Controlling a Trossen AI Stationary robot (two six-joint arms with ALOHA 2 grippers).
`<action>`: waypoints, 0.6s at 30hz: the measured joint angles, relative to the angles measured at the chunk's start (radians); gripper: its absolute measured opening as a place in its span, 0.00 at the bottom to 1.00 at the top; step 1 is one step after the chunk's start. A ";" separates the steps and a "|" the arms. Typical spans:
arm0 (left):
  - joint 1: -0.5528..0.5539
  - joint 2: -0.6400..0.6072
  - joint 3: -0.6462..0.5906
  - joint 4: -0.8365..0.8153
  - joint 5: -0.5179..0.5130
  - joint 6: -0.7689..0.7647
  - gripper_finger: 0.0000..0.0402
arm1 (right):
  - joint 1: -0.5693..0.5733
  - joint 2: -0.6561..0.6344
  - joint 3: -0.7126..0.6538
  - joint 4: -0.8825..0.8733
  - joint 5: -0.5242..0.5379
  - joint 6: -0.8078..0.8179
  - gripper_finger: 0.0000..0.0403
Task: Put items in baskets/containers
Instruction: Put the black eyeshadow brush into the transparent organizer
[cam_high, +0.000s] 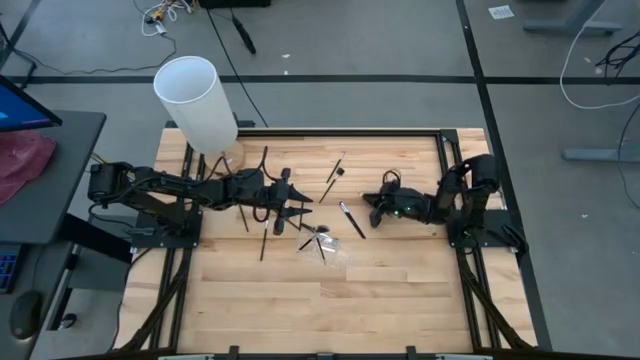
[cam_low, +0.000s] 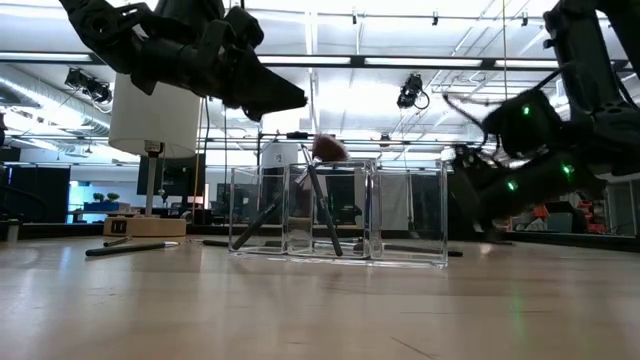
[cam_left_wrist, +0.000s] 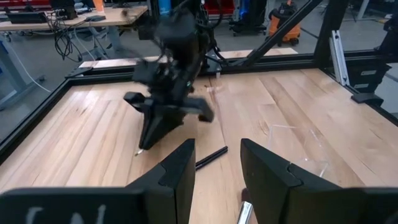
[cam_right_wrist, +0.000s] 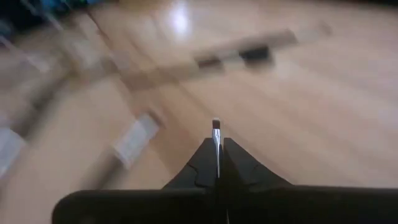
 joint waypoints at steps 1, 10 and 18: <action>0.000 0.000 0.000 -0.003 0.000 0.000 0.32 | -0.001 -0.002 0.015 0.015 0.009 0.003 0.02; 0.001 0.036 -0.001 0.023 0.088 0.021 0.32 | 0.089 -0.003 0.181 0.172 0.045 -0.090 0.02; 0.001 0.194 -0.001 0.279 0.083 -0.025 0.32 | 0.150 -0.033 0.341 0.277 0.009 -0.239 0.02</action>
